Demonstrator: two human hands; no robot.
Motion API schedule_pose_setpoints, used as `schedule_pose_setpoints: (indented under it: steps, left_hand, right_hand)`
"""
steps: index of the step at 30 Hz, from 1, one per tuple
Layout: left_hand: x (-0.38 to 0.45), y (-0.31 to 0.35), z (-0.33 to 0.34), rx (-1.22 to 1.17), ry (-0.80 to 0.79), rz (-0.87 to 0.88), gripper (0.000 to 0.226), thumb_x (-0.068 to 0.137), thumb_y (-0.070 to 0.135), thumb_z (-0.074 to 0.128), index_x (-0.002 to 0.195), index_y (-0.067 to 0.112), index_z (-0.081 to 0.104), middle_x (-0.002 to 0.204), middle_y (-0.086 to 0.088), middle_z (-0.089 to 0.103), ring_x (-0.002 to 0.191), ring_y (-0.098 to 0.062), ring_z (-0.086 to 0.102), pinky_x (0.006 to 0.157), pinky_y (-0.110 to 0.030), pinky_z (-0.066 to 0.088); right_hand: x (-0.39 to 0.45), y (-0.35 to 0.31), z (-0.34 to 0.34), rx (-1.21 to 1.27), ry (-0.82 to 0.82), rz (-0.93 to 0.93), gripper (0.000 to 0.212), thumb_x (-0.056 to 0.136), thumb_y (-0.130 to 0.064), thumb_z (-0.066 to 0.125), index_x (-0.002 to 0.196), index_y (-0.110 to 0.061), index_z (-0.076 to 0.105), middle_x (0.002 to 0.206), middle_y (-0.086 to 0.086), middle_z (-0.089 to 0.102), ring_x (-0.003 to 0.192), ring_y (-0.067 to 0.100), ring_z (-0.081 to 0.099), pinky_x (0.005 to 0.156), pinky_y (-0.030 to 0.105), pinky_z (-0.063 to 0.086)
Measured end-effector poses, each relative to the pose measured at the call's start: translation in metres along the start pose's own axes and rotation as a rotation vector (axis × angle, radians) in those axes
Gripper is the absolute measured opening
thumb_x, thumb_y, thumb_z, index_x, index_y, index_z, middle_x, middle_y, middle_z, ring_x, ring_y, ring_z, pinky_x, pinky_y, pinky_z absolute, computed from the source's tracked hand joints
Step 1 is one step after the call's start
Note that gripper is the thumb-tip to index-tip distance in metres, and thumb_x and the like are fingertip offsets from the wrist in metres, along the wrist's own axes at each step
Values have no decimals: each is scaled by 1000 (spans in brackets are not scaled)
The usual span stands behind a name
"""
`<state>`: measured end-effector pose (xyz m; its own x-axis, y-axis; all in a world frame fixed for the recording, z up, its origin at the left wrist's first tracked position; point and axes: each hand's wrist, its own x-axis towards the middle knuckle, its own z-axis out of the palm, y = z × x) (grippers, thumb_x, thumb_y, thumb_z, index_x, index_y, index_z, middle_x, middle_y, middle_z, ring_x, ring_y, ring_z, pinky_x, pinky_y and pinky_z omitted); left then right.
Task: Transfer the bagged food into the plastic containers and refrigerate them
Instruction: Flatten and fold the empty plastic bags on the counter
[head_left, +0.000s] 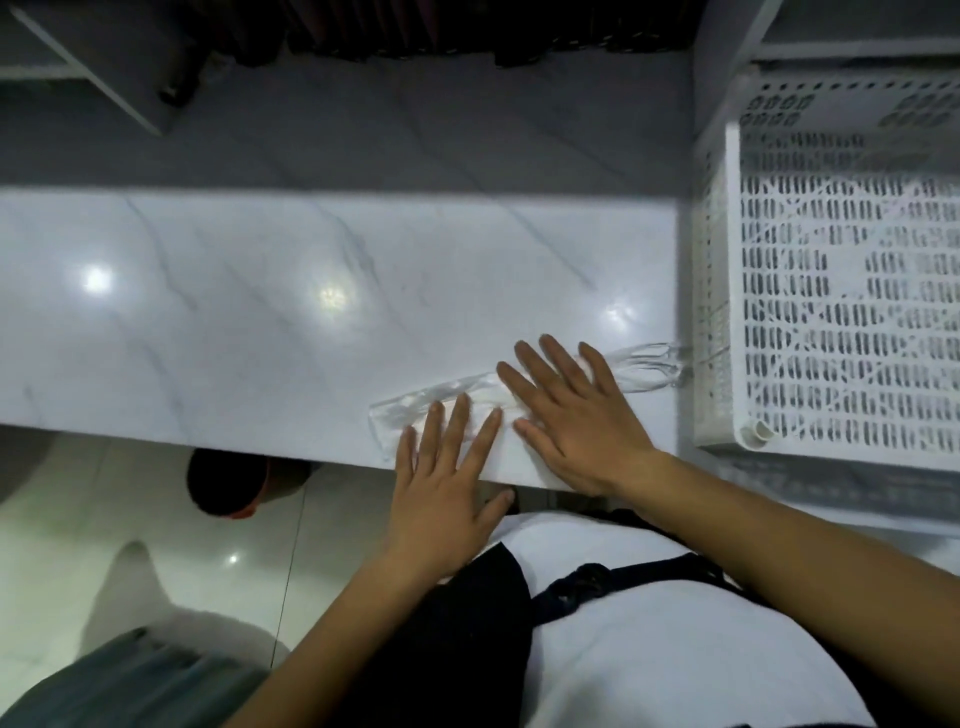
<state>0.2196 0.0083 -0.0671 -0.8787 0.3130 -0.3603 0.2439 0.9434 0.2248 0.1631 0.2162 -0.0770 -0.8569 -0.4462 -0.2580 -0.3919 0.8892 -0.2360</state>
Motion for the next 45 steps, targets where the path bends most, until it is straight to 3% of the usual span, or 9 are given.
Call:
schedule_pose_setpoints:
  steps: [6,11,16,21,26,33,40,43,45]
  left_hand:
    - [-11,-8,-9,-134,43,-43,70,96,71,19,158,42,6,168,8,-6,154,-17,-14,123,-48,-2]
    - [21,3,-53,-299,90,-268,67,93,46,53,154,42,26,129,-1,56,121,-26,50,101,-45,45]
    - [62,32,-70,-129,-104,-357,60,90,34,60,144,41,34,123,-11,49,118,-40,42,99,-42,37]
    - [51,36,-57,-69,21,-281,37,92,32,61,127,28,51,123,-10,49,122,-35,39,99,-40,40]
    - [27,9,-47,-153,125,-25,25,88,27,68,111,17,66,112,-7,59,110,-25,52,89,-33,45]
    - [-73,-68,-48,-780,154,104,14,90,20,72,96,23,60,93,12,62,82,1,56,71,-15,42]
    - [-190,-181,-38,-1767,377,-296,17,94,4,61,109,11,56,104,-15,68,95,-28,65,86,-44,54]
    - [-224,-227,-32,-2043,505,-372,18,95,6,57,112,11,53,101,-13,70,88,-26,70,78,-39,59]
    - [-243,-252,-26,-2110,576,-402,19,96,6,56,114,10,52,98,-12,71,85,-23,70,74,-37,60]
  right_hand:
    - [0,2,5,33,50,-4,62,102,-52,15,159,-29,8,167,-1,2,154,21,-5,122,54,4]
    - [-1,4,7,95,69,-17,62,101,-50,14,159,-28,16,167,0,7,154,21,-1,122,53,3]
    - [-8,9,2,331,151,-14,57,98,-42,28,151,-22,39,164,1,24,153,18,11,122,46,1]
    - [-35,11,-3,519,167,-11,21,94,-39,53,88,-22,64,153,-2,45,151,16,19,124,38,4]
    - [-62,-22,-3,380,204,135,49,87,-48,33,110,-24,68,142,-5,56,144,24,32,119,44,13]
    - [-64,-142,11,523,219,212,61,84,-52,45,139,-24,53,152,-11,42,143,20,30,120,41,19]
    - [-33,-301,16,958,171,-116,46,90,-16,69,132,-31,56,135,-21,54,125,-7,49,101,15,41]
    - [-8,-350,22,752,47,-301,45,90,-29,65,132,-35,53,141,-10,52,132,12,47,106,35,42]
    - [10,-376,29,431,-57,-378,58,87,-52,53,143,-47,39,158,-11,32,151,21,17,119,48,20]
